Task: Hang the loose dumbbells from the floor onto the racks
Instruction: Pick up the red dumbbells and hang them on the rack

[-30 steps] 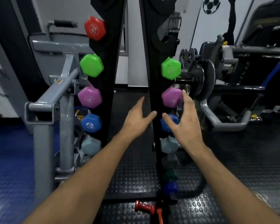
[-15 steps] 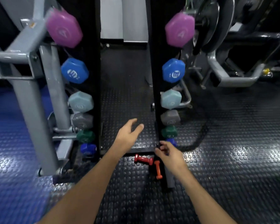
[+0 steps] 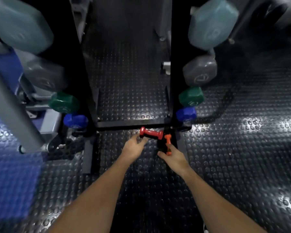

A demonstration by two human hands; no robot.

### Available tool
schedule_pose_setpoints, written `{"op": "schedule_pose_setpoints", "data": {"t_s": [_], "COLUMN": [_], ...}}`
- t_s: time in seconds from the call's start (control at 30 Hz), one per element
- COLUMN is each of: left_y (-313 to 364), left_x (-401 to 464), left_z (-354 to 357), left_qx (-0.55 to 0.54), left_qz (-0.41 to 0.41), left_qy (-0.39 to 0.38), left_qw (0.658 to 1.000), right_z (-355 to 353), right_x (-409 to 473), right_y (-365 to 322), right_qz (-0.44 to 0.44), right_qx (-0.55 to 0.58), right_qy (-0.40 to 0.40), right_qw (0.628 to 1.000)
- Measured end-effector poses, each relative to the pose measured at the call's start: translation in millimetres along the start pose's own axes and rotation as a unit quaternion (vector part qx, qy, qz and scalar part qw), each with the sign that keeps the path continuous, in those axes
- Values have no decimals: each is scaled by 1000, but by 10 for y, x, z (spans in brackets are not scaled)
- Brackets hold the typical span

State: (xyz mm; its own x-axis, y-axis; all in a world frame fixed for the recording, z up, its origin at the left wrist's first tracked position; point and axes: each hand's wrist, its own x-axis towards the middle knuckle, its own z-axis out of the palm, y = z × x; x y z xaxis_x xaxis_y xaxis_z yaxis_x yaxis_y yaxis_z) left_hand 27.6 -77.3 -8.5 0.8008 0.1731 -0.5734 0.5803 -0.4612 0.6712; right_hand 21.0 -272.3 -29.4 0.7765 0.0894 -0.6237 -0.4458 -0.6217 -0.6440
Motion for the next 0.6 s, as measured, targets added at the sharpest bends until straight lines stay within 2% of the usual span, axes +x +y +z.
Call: {"op": "schedule_pose_setpoints", "data": {"t_s": [0.2, 0.33, 0.53, 0.6], "left_y": [-434, -616, -823, -960], "left_x": [564, 952, 1495, 1652], "left_z": [274, 422, 677, 751], "left_qx": [47, 85, 89, 147], "left_qz": [-11, 0, -10, -28], "left_qy": [-20, -27, -2, -1], "left_qw": [999, 996, 996, 989], "right_z": [199, 295, 393, 398], "right_x": [634, 1052, 1788, 1983], "right_y": [392, 558, 592, 582], "right_qz": [2, -37, -124, -134], "right_qx": [-45, -96, -236, -295], "right_qy": [44, 69, 97, 77], "right_qw": [998, 992, 959, 943]}}
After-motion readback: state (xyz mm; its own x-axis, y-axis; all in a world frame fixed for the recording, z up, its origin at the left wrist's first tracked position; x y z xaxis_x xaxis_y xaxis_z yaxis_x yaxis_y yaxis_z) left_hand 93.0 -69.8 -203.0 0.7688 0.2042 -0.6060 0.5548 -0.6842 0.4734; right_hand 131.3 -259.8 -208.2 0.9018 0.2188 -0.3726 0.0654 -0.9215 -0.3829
